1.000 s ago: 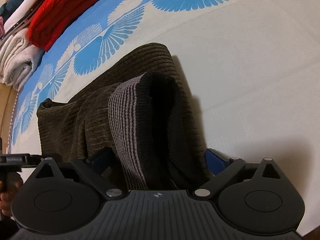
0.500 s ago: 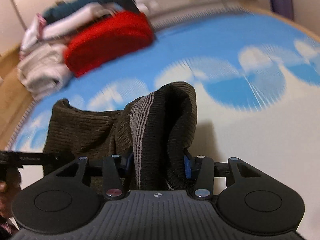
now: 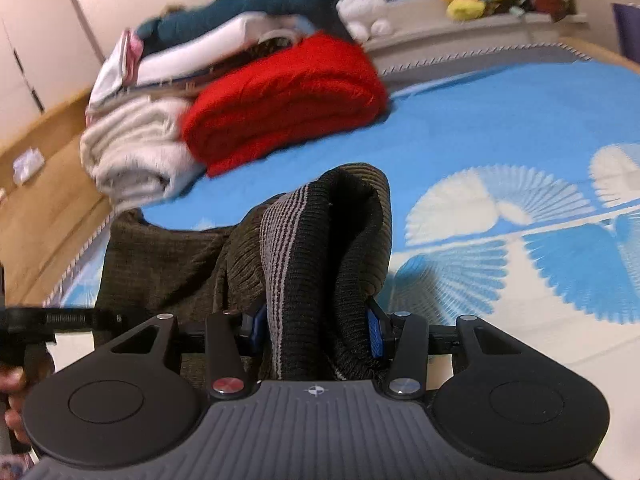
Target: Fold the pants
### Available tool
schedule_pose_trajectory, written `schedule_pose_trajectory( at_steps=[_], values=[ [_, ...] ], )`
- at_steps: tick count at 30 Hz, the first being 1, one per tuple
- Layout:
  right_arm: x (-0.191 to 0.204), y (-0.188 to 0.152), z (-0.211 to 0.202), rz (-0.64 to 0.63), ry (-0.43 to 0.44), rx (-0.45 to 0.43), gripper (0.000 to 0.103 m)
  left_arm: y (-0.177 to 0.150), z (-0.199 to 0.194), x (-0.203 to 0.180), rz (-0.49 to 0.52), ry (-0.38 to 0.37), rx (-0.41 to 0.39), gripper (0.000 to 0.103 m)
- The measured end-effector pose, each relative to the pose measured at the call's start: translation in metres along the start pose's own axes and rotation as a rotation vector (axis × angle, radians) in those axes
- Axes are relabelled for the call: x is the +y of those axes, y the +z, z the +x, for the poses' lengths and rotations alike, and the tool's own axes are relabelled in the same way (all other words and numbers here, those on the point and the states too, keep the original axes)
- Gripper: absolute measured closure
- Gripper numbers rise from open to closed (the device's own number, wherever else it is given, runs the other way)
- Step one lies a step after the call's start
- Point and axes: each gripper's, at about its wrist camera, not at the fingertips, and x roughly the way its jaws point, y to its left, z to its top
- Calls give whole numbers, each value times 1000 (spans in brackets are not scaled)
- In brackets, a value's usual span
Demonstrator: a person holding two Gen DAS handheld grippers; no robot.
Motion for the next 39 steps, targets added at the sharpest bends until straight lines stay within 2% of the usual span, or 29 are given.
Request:
schedule_pose_trajectory(
  at_steps=[2, 4, 5, 7, 8, 10, 13, 15, 16, 17, 18, 20, 22, 23, 24, 25, 26, 27, 29, 30, 33, 34, 35, 36, 38, 39],
  values=[
    [2, -7, 19, 15, -20, 62, 51, 3, 15, 12, -15, 62, 54, 63],
    [-4, -11, 41, 42, -115, 161, 47, 3, 18, 26, -11, 182, 53, 65],
    [-6, -13, 47, 39, -191, 188, 49, 4, 16, 28, 12, 222, 45, 65],
    [-7, -13, 46, 14, -305, 175, 52, 7, 8, 29, 39, 216, 32, 65],
    [-8, -9, 43, 23, -281, 159, 55, 9, 2, 27, 45, 174, 25, 65],
    [-6, -2, 32, 35, -233, 110, 55, 7, -5, 20, 69, 87, 33, 65],
    [-3, -2, 27, -9, -181, 108, 55, -6, 4, 4, 152, 11, 114, 64],
    [-3, -9, 37, -61, -215, 189, 55, -27, 25, -1, 239, 49, 234, 65],
    [-4, -17, 47, -94, -264, 256, 50, -38, 35, -5, 300, 84, 262, 65],
    [-5, -20, 50, -101, -288, 274, 43, -47, 37, -11, 358, 114, 251, 65],
    [-7, -20, 47, -77, -286, 265, 43, -50, 34, -17, 397, 137, 235, 65],
    [-7, -12, 35, -22, -268, 231, 48, -48, 21, -29, 401, 173, 207, 64],
    [4, -11, 21, -65, -261, 175, 48, -45, 5, -37, 385, 150, 155, 64],
    [7, -14, 18, -93, -259, 175, 49, -49, 0, -42, 374, 142, 150, 64],
    [7, -18, 21, -122, -270, 211, 49, -52, 0, -42, 360, 144, 165, 64],
    [6, -26, 27, -143, -294, 262, 48, -59, 6, -43, 340, 169, 218, 64],
    [4, -31, 29, -147, -307, 279, 45, -62, 18, -47, 327, 207, 270, 63],
    [3, -33, 26, -135, -317, 265, 43, -69, 21, -52, 333, 252, 275, 62],
    [4, -29, 16, -99, -331, 235, 43, -69, 11, -69, 324, 352, 225, 57],
    [8, -26, 7, -97, -350, 203, 43, -68, 1, -75, 295, 382, 187, 50],
    [26, -26, -23, -128, -387, 101, 43, -68, -33, -86, 226, 385, 59, 38],
    [29, -24, -31, -129, -387, 70, 42, -70, -47, -89, 202, 406, 9, 33],
    [36, -21, -43, -125, -385, 27, 41, -72, -58, -92, 182, 441, -32, 24],
    [41, -19, -53, -120, -383, -13, 40, -75, -72, -94, 151, 478, -81, 20],
    [56, -16, -78, -105, -376, -90, 26, -79, -94, -101, 97, 494, -154, 17],
    [63, -17, -88, -100, -371, -122, 23, -82, -104, -106, 86, 485, -182, 17]
  ],
)
